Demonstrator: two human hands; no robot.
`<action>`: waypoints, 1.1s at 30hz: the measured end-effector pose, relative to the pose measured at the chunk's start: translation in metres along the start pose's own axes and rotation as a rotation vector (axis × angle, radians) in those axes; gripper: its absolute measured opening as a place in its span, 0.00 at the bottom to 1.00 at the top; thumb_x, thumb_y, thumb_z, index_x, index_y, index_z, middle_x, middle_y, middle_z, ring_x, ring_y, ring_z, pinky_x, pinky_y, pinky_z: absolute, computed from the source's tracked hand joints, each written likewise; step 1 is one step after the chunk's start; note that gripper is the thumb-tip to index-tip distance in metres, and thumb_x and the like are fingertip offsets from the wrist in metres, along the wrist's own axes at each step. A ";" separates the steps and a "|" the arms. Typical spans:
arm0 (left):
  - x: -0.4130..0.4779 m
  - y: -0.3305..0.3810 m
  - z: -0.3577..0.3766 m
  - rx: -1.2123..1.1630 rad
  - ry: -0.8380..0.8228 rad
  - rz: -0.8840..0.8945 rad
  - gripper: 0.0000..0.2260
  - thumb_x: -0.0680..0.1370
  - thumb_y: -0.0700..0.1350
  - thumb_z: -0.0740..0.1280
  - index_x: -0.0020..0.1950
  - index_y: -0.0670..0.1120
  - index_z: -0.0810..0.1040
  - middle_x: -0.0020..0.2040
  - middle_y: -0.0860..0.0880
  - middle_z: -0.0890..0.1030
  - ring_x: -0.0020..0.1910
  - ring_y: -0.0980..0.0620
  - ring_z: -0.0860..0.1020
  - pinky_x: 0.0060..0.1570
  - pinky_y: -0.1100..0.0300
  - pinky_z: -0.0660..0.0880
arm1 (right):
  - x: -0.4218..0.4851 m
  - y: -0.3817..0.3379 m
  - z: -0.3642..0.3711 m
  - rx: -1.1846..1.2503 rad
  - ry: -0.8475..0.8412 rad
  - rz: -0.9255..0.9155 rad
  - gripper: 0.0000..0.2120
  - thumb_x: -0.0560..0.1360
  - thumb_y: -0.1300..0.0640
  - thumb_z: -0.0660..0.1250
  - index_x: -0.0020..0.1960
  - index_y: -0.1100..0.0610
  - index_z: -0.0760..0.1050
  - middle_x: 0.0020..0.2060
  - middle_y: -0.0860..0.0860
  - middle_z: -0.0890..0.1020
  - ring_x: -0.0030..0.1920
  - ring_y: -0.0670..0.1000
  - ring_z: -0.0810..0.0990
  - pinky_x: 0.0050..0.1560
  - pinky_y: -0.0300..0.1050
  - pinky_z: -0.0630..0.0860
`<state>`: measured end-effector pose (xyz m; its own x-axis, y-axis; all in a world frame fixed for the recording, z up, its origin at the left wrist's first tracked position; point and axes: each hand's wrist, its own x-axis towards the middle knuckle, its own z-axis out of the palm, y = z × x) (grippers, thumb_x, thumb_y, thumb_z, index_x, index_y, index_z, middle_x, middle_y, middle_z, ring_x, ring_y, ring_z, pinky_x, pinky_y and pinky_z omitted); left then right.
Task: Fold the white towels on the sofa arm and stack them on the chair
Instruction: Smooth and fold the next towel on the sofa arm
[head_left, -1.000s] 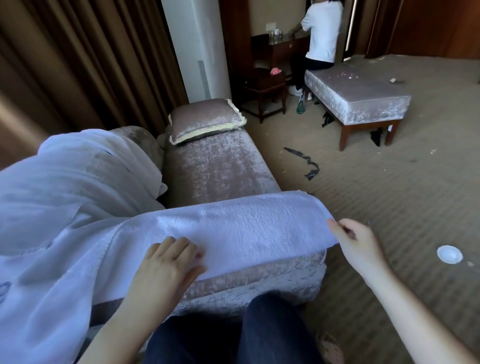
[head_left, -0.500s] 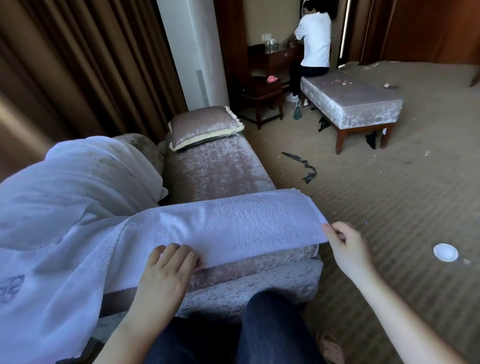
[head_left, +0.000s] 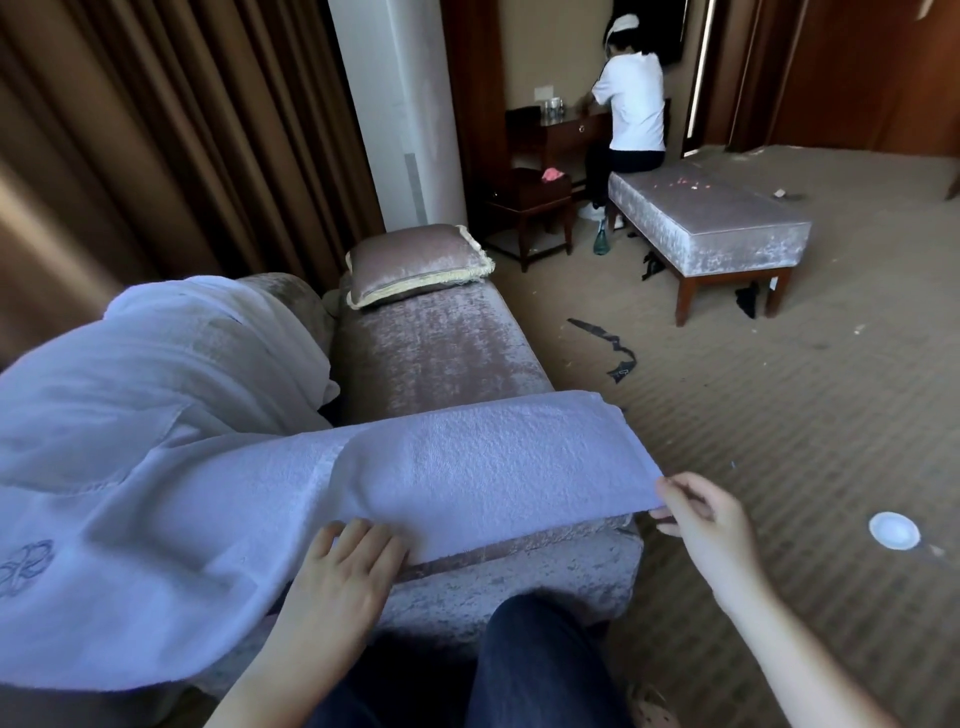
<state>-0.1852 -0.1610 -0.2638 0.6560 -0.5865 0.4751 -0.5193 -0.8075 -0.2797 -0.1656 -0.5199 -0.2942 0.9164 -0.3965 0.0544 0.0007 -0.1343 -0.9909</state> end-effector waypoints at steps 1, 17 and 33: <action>0.003 0.001 -0.001 -0.026 0.015 -0.015 0.02 0.74 0.42 0.64 0.43 0.47 0.76 0.39 0.51 0.73 0.38 0.46 0.73 0.41 0.54 0.64 | 0.002 -0.004 0.001 0.033 -0.009 0.023 0.09 0.78 0.59 0.66 0.42 0.63 0.78 0.38 0.56 0.80 0.40 0.52 0.80 0.42 0.45 0.81; 0.087 -0.012 0.027 -0.071 -0.031 -0.272 0.16 0.79 0.45 0.60 0.62 0.40 0.79 0.60 0.42 0.81 0.59 0.39 0.80 0.55 0.45 0.78 | 0.018 0.007 -0.001 -0.125 -0.118 0.073 0.11 0.77 0.59 0.66 0.38 0.63 0.77 0.32 0.61 0.73 0.39 0.50 0.71 0.44 0.58 0.74; 0.115 -0.061 0.032 -0.067 -0.053 -0.441 0.08 0.71 0.35 0.73 0.36 0.45 0.78 0.32 0.49 0.74 0.31 0.45 0.75 0.31 0.57 0.63 | 0.045 -0.024 0.031 -0.391 0.090 -0.055 0.10 0.76 0.58 0.67 0.37 0.56 0.71 0.30 0.45 0.75 0.34 0.48 0.71 0.33 0.45 0.62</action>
<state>-0.0605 -0.1811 -0.2184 0.8489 -0.1908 0.4929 -0.2166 -0.9763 -0.0049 -0.1117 -0.5067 -0.2716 0.8806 -0.4545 0.1338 -0.1191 -0.4857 -0.8660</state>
